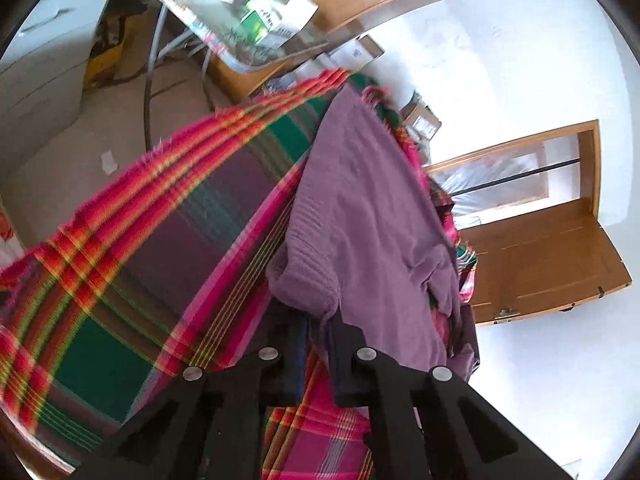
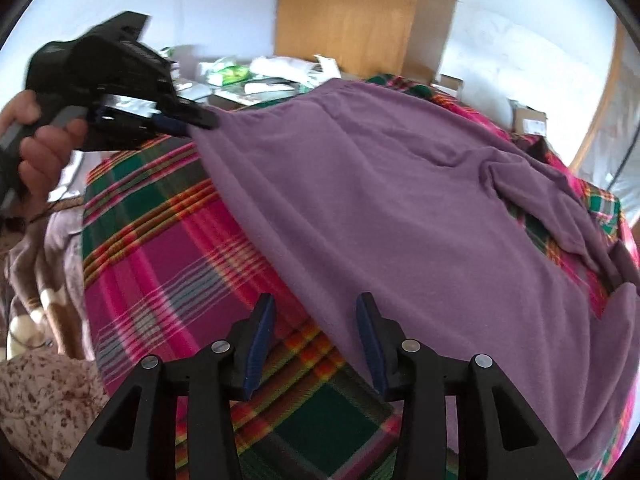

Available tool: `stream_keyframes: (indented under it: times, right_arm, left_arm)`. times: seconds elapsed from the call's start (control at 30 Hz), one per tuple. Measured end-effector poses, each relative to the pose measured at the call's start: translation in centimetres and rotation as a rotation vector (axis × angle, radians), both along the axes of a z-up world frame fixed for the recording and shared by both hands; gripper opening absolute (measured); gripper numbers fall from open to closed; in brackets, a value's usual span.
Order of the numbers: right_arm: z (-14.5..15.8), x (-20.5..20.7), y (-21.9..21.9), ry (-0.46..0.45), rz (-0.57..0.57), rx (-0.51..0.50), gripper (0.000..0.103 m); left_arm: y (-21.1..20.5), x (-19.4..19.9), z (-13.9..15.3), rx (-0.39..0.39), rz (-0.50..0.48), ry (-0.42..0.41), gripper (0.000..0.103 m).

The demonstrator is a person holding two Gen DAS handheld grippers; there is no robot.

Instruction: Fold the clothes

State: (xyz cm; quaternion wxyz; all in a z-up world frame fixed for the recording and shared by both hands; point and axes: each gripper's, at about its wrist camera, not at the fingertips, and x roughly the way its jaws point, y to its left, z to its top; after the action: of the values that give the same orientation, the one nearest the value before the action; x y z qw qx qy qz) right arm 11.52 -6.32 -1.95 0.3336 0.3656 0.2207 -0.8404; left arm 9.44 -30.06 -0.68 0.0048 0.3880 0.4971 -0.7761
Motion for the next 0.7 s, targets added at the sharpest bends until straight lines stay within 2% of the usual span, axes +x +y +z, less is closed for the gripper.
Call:
stream_keyframes:
  times: [0.07,0.1,0.47,0.6,0.7]
  right_arm:
    - [0.1,-0.7,0.2,0.009,-0.053,0.012,0.012]
    - [0.1,-1.0,0.3,0.012,-0.08,0.018,0.005]
    - [1.9,2.7,-3.1,0.032,0.083,-0.016,0.003]
    - [1.2,2.5,-3.6,0.015,0.065,-0.003,0.003]
    - [0.6,2.0,-3.5,-0.03,0.052,-0.001,0.005]
  left_arm:
    - [-0.6,0.3,0.4,-0.003,0.014,0.018,0.007]
    - [-0.9,0.4,0.5,-0.004,0.021,0.021,0.007]
    - [-4.9,2.6,0.2,-0.04,0.112,0.003,0.006]
    - [-5.1,2.7,-1.3,-0.035,0.111,-0.041,0.006]
    - [-5.2,2.7,-1.9,-0.029,0.107,-0.056,0.008]
